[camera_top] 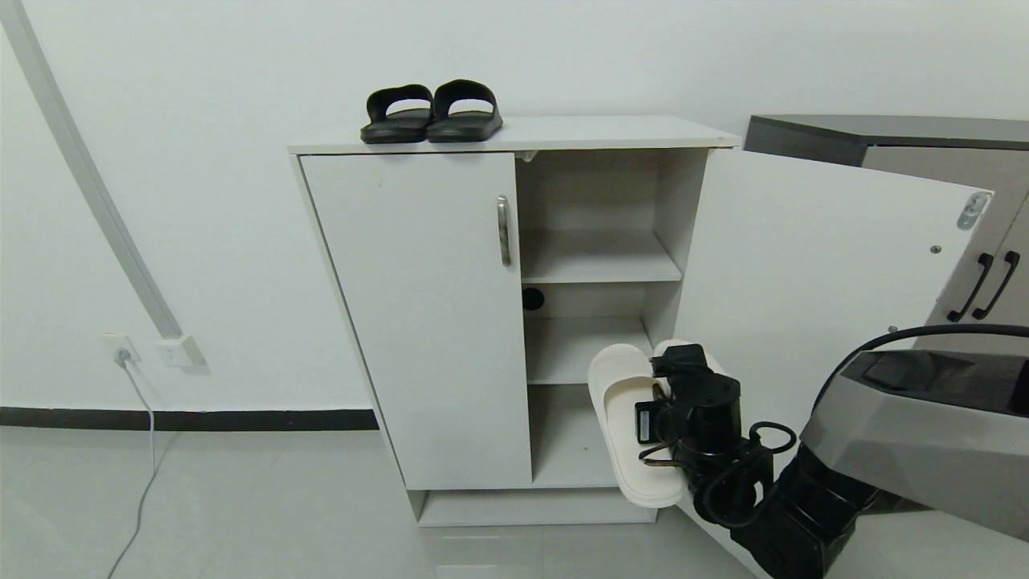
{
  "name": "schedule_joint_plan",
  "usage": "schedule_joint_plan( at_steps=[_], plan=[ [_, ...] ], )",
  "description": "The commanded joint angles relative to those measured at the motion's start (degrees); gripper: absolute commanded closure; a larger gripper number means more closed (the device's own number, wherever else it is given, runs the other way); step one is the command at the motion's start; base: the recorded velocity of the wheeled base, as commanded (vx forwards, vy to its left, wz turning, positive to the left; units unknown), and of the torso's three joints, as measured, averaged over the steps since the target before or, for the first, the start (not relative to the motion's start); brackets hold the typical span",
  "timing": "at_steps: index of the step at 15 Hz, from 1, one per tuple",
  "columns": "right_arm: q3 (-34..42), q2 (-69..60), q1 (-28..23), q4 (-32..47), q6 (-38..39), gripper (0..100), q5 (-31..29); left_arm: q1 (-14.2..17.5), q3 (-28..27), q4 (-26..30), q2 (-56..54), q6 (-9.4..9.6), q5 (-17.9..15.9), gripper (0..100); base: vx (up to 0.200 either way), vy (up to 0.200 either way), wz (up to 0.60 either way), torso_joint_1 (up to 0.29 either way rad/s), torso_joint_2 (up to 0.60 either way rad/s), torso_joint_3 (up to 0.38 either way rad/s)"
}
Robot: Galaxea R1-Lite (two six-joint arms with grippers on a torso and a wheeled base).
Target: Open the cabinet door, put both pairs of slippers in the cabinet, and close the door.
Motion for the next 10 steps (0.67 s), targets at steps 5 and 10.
schedule_joint_plan(
  at_steps=[5,10],
  plan=[
    [-10.8,10.2,5.6,0.3,0.5,100,-0.7,0.0,0.0,0.0,0.1,-0.01,0.0,100,0.000,0.000,0.00,0.000,0.00,0.000],
    [-14.2,12.6,5.1,0.8,1.8,100,-0.7,0.0,0.0,0.0,0.1,-0.01,0.0,100,0.000,0.000,0.00,0.000,0.00,0.000]
  ],
)
